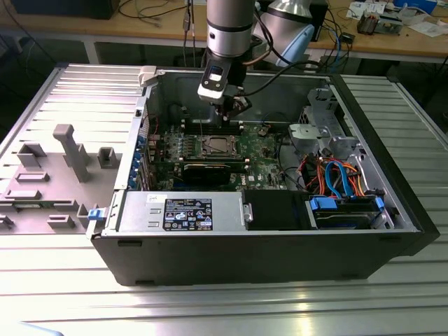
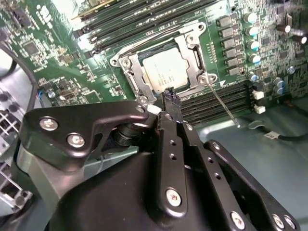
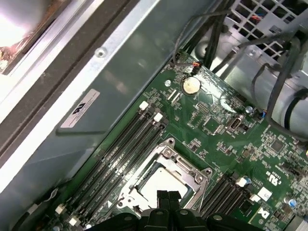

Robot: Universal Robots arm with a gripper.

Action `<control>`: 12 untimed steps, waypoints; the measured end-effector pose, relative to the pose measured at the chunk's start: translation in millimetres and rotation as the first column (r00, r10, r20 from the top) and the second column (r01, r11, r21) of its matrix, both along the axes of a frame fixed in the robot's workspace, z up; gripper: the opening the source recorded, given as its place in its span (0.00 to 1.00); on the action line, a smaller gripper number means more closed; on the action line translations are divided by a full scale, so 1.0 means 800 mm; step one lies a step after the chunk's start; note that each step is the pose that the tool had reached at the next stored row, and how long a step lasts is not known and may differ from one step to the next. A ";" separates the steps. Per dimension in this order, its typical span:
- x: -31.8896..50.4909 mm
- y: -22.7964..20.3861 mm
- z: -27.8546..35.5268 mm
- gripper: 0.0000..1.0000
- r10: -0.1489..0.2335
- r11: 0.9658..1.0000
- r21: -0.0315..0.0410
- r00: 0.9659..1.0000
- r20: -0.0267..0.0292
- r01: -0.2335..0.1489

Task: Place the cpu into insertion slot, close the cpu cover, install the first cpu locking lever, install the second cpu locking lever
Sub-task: 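Install the first cpu locking lever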

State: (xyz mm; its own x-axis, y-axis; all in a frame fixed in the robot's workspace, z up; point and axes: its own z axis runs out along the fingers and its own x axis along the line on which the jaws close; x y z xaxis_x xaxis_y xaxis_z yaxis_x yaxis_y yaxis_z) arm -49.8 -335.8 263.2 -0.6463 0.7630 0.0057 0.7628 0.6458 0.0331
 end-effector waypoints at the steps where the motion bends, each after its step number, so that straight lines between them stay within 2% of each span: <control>1: 0.000 0.0000 -0.0001 0.11 0.022 1.000 0.000 1.000 0.000 -0.022; 3: 0.000 0.0000 -0.0001 0.11 0.049 0.999 0.000 0.999 0.000 -0.049; 4: 0.000 0.0000 -0.0001 0.11 0.072 0.997 0.000 0.997 0.000 -0.072; 7: 0.000 0.0000 -0.0002 0.11 0.110 0.994 0.000 0.994 0.000 -0.110; 8: 0.000 0.0000 -0.0002 0.11 0.139 0.990 0.000 0.990 0.000 -0.139; 10: 0.000 0.0000 -0.0002 0.11 0.168 0.986 0.000 0.986 0.000 -0.168; 12: 0.000 0.0000 -0.0003 0.11 0.205 0.979 0.000 0.979 0.000 -0.205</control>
State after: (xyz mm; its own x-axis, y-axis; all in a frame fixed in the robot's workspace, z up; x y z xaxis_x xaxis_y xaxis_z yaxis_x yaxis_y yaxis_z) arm -49.8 -335.8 263.0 -0.7890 0.6144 0.0056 0.6142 0.7884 0.0333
